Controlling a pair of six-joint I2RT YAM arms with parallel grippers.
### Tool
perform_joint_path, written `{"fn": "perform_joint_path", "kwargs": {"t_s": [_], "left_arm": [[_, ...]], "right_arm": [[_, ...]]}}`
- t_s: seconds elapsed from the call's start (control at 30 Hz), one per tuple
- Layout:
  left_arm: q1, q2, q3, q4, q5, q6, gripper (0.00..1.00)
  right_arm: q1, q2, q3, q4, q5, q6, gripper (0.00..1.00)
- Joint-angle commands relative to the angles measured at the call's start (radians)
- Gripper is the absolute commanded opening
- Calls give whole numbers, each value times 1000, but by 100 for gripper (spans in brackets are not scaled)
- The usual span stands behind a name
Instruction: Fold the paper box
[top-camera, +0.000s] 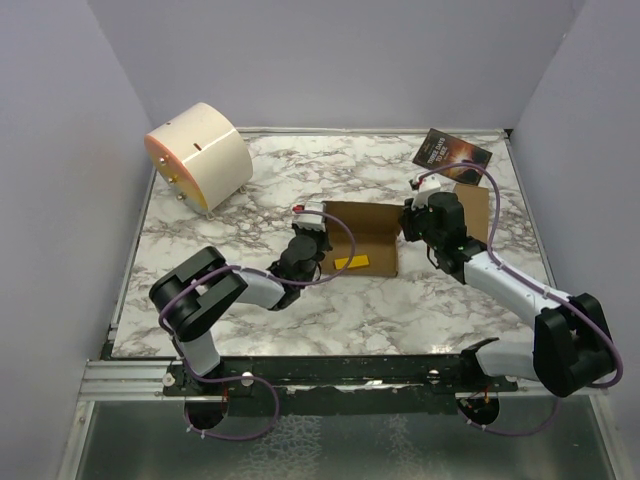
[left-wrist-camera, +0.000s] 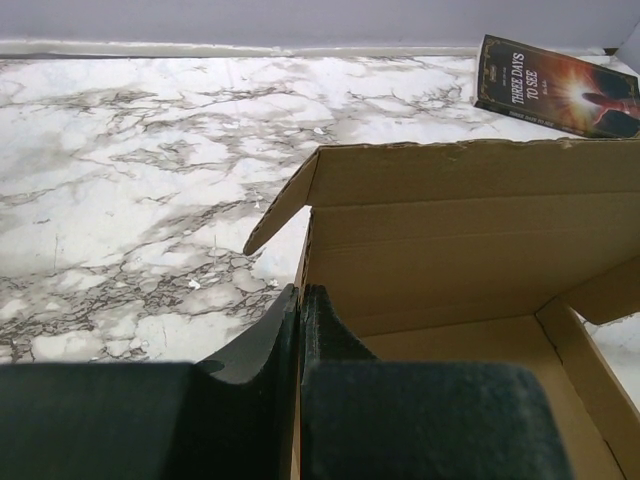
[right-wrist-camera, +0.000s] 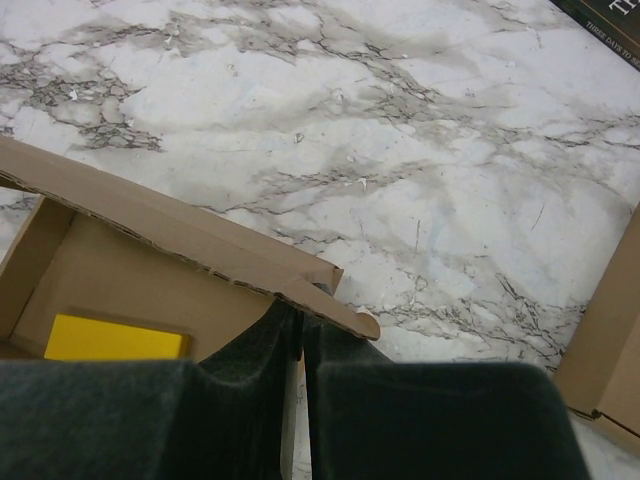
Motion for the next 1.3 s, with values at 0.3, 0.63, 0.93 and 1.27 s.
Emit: {"fn": "perform_joint_path", "kwargs": {"t_s": [0.3, 0.63, 0.93, 1.27], "left_arm": [[-40, -23, -14, -40, 67, -44, 0], [-9, 52, 139, -82, -3, 64, 0], [111, 168, 292, -95, 99, 70, 0], [134, 163, 261, -74, 153, 44, 0]], "right_arm": [[32, 50, 26, -20, -118, 61, 3], [32, 200, 170, 183, -34, 0, 2], [32, 350, 255, 325, 2, -7, 2], [33, 391, 252, 309, 15, 141, 3]]}}
